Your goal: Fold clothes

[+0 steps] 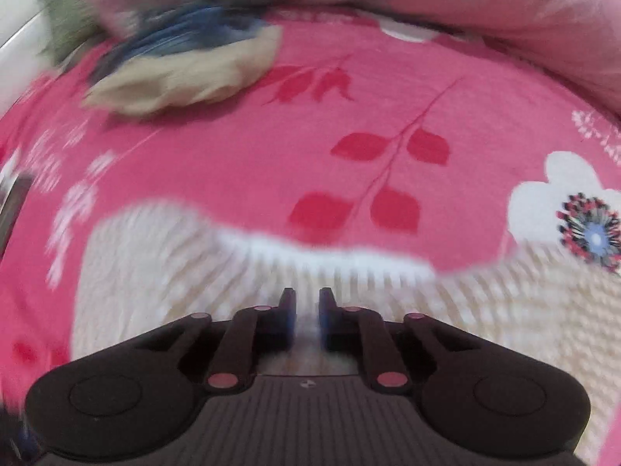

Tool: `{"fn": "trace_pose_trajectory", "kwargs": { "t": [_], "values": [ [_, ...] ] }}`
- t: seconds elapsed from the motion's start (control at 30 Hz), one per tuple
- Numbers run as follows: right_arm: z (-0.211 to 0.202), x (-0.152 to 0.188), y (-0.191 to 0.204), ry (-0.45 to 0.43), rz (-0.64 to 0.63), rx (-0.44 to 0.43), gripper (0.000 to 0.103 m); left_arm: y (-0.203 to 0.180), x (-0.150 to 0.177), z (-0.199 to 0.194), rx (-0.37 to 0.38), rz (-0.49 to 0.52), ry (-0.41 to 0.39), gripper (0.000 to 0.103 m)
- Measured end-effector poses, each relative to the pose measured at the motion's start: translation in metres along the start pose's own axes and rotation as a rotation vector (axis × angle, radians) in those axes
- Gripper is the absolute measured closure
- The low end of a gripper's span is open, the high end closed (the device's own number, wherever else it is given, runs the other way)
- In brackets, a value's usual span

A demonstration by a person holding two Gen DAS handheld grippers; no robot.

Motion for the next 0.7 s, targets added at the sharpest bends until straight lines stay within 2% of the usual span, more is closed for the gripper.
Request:
{"fn": "trace_pose_trajectory", "kwargs": {
  "t": [0.1,0.17,0.23,0.27,0.3,0.37,0.5,0.53,0.57,0.6,0.67,0.7],
  "values": [
    [-0.041,0.045,0.013,-0.038,-0.049,0.012,0.094,-0.006,-0.005,-0.002,-0.012,0.014,-0.026,0.061],
    [-0.051,0.077,0.018,0.005,-0.072,-0.011,0.096,-0.01,-0.009,-0.006,-0.02,0.025,-0.05,0.056],
    [-0.041,0.124,0.027,0.056,-0.101,0.045,0.096,-0.013,-0.013,-0.008,-0.029,0.032,-0.074,0.043],
    [-0.035,0.148,0.032,0.081,-0.116,0.078,0.096,-0.014,-0.015,-0.007,-0.038,0.035,-0.078,0.04],
    [-0.032,0.17,0.034,0.071,-0.129,0.101,0.096,-0.015,-0.018,-0.005,-0.055,0.038,-0.075,0.037],
    [-0.036,0.192,0.029,0.027,-0.093,0.111,0.096,-0.015,-0.027,0.002,-0.1,0.043,-0.065,0.036],
    [-0.079,0.187,-0.004,-0.166,0.049,0.071,0.091,-0.008,-0.049,0.02,-0.205,0.015,-0.035,0.036],
    [-0.092,0.182,-0.014,-0.22,0.086,0.056,0.087,-0.005,-0.055,0.024,-0.236,0.006,-0.028,0.036],
    [-0.105,0.176,-0.026,-0.283,0.12,0.037,0.073,-0.001,-0.06,0.028,-0.258,-0.006,-0.024,0.036],
    [-0.114,0.169,-0.038,-0.339,0.145,0.028,0.051,0.004,-0.065,0.032,-0.265,-0.022,-0.022,0.036],
    [-0.123,0.156,-0.06,-0.434,0.19,0.032,0.037,0.014,-0.075,0.039,-0.28,-0.055,-0.02,0.036],
    [-0.122,0.145,-0.069,-0.444,0.208,0.018,0.036,0.019,-0.08,0.042,-0.288,-0.072,-0.018,0.036]
  ]
}}
Point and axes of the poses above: each gripper's, at about its wrist camera, not at the fingertips, and z roughly the way its jaws point, y to its left, x to its underside, the point moved 2 cm from there along z, roughly the way its jaws point, and after that the axes turned 8 degrees about y, right-handed, at the moved point
